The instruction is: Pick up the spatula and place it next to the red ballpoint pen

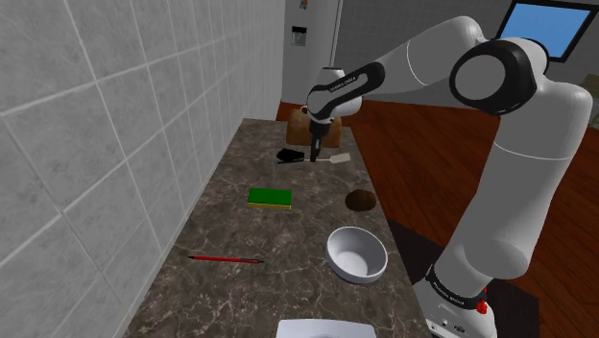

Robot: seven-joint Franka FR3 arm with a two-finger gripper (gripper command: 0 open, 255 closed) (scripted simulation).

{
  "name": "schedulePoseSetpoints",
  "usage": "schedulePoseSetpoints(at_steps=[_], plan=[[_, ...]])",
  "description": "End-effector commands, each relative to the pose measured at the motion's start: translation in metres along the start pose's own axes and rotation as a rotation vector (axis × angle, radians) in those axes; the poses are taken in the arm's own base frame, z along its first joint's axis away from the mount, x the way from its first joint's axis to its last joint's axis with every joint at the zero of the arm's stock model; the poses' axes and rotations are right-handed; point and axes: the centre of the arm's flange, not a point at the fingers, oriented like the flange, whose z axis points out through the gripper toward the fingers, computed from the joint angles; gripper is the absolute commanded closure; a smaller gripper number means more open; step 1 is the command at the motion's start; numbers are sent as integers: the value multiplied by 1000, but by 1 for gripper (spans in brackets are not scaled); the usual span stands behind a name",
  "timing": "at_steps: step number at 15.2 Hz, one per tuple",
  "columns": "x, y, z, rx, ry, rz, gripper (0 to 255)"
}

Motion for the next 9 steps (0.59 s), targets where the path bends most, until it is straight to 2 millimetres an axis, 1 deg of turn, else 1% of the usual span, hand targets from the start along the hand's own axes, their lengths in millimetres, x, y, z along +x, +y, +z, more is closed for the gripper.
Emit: schedulePoseSetpoints(at_steps=[1, 9], plan=[[0, 0, -10, 0, 0, 0, 255], [3, 0, -53, 0, 0, 0, 255]])
